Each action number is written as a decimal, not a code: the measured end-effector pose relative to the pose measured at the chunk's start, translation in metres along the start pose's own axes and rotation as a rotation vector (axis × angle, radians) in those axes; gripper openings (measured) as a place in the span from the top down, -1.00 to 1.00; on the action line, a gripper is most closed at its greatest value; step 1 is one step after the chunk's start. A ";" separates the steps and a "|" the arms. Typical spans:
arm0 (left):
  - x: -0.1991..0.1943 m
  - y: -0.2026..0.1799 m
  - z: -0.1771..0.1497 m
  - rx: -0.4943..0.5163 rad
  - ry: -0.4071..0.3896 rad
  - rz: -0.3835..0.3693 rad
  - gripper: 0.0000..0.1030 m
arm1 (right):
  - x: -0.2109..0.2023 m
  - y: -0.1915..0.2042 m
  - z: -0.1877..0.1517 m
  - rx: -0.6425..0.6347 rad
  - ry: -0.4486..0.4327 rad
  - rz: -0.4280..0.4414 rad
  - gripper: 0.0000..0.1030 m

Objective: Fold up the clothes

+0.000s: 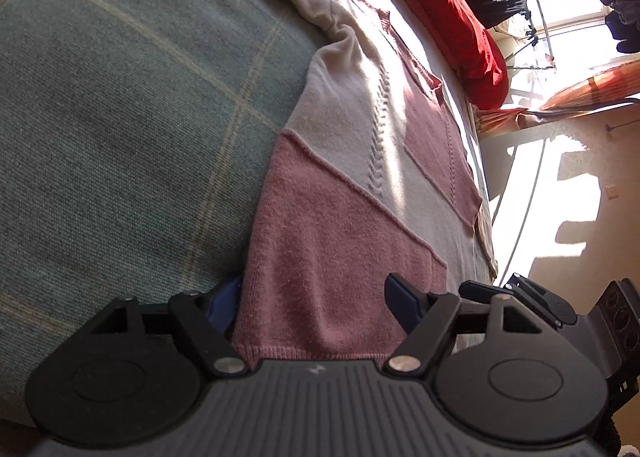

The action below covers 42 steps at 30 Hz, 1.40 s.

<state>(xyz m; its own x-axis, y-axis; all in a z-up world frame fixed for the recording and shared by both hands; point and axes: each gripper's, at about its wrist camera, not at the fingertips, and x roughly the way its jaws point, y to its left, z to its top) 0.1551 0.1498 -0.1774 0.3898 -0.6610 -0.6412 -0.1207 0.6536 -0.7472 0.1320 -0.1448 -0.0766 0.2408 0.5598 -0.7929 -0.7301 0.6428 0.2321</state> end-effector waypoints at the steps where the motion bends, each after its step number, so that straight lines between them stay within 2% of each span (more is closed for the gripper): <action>1: 0.002 -0.002 0.006 0.007 -0.018 -0.002 -0.47 | 0.005 0.005 0.004 -0.021 0.004 0.011 -0.72; 5: 0.018 -0.006 0.018 0.003 0.034 -0.034 -0.46 | 0.019 0.022 0.014 -0.079 0.019 0.020 -0.72; 10: 0.012 0.008 -0.011 -0.052 0.157 -0.138 -0.45 | 0.016 0.030 0.013 -0.089 0.003 0.061 -0.72; 12: 0.007 0.008 -0.022 -0.032 0.168 -0.115 -0.26 | 0.016 0.031 0.010 -0.103 0.005 0.074 -0.72; 13: 0.005 0.009 -0.022 -0.041 0.159 -0.092 -0.02 | 0.017 0.032 0.010 -0.111 0.009 0.076 -0.72; 14: 0.003 0.009 -0.021 -0.056 0.151 -0.079 0.35 | 0.019 0.033 0.009 -0.119 0.014 0.076 -0.72; 15: 0.001 0.010 -0.019 -0.073 0.137 -0.065 0.56 | 0.021 0.035 0.010 -0.130 0.019 0.076 -0.72; 16: 0.001 0.010 -0.018 -0.084 0.130 -0.044 0.85 | 0.024 0.038 0.010 -0.142 0.025 0.075 -0.72; 19: -0.001 0.002 -0.019 -0.083 0.119 -0.015 0.91 | 0.029 0.052 0.009 -0.202 0.020 0.066 -0.72; 23: -0.010 -0.011 -0.016 -0.127 0.069 -0.090 0.93 | 0.042 0.077 0.003 -0.326 0.021 0.022 -0.71; 25: -0.012 -0.021 -0.012 -0.118 0.052 -0.115 0.93 | 0.052 0.091 -0.004 -0.416 0.019 -0.073 -0.71; 26: -0.013 -0.025 -0.011 -0.111 0.048 -0.120 0.93 | 0.057 0.099 -0.007 -0.463 0.017 -0.124 -0.61; 28: -0.013 -0.029 -0.008 -0.103 0.047 -0.116 0.93 | 0.069 0.107 -0.013 -0.536 0.039 -0.240 -0.15; 30: -0.013 -0.030 -0.007 -0.095 0.049 -0.100 0.93 | 0.077 0.106 -0.014 -0.543 0.060 -0.299 0.81; 31: -0.013 -0.029 -0.009 -0.091 0.051 -0.087 0.93 | 0.076 0.105 -0.013 -0.529 0.067 -0.299 0.88; 35: -0.021 -0.025 -0.019 -0.075 0.062 -0.056 0.94 | 0.070 0.100 -0.010 -0.493 0.085 -0.264 0.89; 38: -0.025 -0.024 -0.028 -0.056 0.079 -0.031 0.94 | 0.065 0.102 -0.011 -0.492 0.111 -0.207 0.89; 42: -0.020 -0.013 -0.037 -0.056 0.121 0.035 0.94 | 0.073 0.100 -0.017 -0.476 0.165 -0.168 0.87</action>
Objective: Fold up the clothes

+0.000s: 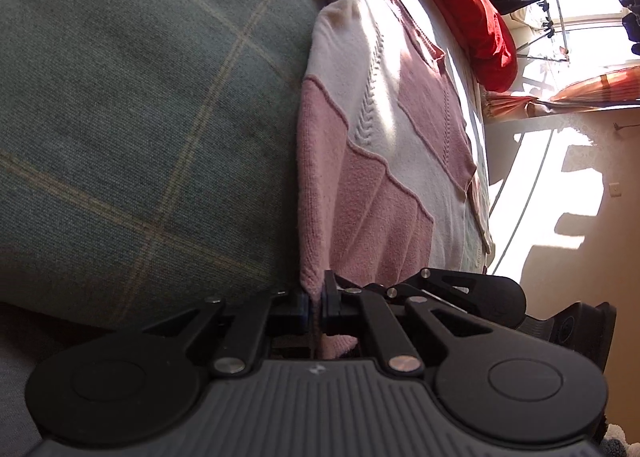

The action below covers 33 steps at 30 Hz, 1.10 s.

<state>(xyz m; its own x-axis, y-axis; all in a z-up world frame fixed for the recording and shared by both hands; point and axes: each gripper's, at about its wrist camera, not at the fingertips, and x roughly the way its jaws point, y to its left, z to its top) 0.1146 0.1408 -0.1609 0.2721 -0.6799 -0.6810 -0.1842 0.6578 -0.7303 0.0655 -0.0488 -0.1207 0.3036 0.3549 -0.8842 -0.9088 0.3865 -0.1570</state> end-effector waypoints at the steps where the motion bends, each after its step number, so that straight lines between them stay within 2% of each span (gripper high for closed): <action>1: -0.001 0.002 -0.001 0.002 0.003 0.018 0.94 | 0.001 0.000 0.000 0.008 0.002 0.005 0.87; 2: -0.001 0.004 -0.002 0.005 0.005 0.036 0.94 | 0.001 0.001 0.000 0.017 0.002 0.011 0.82; 3: -0.004 0.003 -0.001 0.018 0.009 0.047 0.93 | -0.001 0.000 0.001 0.029 -0.001 0.026 0.65; 4: -0.008 -0.002 -0.001 0.052 0.001 0.076 0.93 | -0.004 -0.002 0.002 0.042 -0.005 0.043 0.58; 6: -0.021 -0.017 0.000 0.146 -0.025 0.139 0.93 | -0.015 -0.009 0.002 0.083 -0.029 0.093 0.54; 8: -0.037 -0.035 0.001 0.250 -0.063 0.184 0.92 | -0.030 -0.022 0.001 0.134 -0.061 0.108 0.47; 9: -0.042 -0.045 0.003 0.296 -0.083 0.203 0.92 | -0.039 -0.033 -0.002 0.177 -0.072 0.101 0.37; 13: -0.053 -0.075 0.014 0.422 -0.153 0.256 0.84 | -0.067 -0.086 -0.023 0.402 -0.075 0.055 0.26; 15: -0.050 -0.088 0.021 0.452 -0.178 0.254 0.77 | -0.080 -0.108 -0.040 0.489 -0.090 0.028 0.24; 17: -0.045 -0.098 0.027 0.473 -0.187 0.253 0.47 | -0.087 -0.125 -0.056 0.561 -0.092 0.004 0.10; 19: -0.024 -0.105 0.032 0.505 -0.162 0.261 0.36 | -0.085 -0.142 -0.074 0.646 -0.080 -0.016 0.07; 22: 0.016 -0.109 0.037 0.546 -0.133 0.298 0.36 | -0.071 -0.165 -0.094 0.771 -0.081 -0.022 0.06; 26: 0.063 -0.105 0.043 0.583 -0.122 0.366 0.36 | -0.027 -0.169 -0.108 0.842 -0.076 -0.019 0.06; 28: 0.074 -0.093 0.043 0.564 -0.117 0.402 0.36 | -0.014 -0.163 -0.117 0.854 -0.014 -0.018 0.06; 29: 0.073 -0.088 0.042 0.564 -0.128 0.389 0.29 | -0.011 -0.158 -0.122 0.830 0.005 -0.031 0.06; 33: 0.057 -0.078 0.035 0.597 -0.131 0.415 0.28 | -0.029 -0.141 -0.147 0.800 0.037 -0.047 0.05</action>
<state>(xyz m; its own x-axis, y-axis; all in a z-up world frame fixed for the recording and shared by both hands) 0.1776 0.0616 -0.1409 0.4093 -0.3168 -0.8556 0.2385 0.9423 -0.2348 0.1424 -0.2383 -0.1377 0.3138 0.3000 -0.9008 -0.4106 0.8983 0.1561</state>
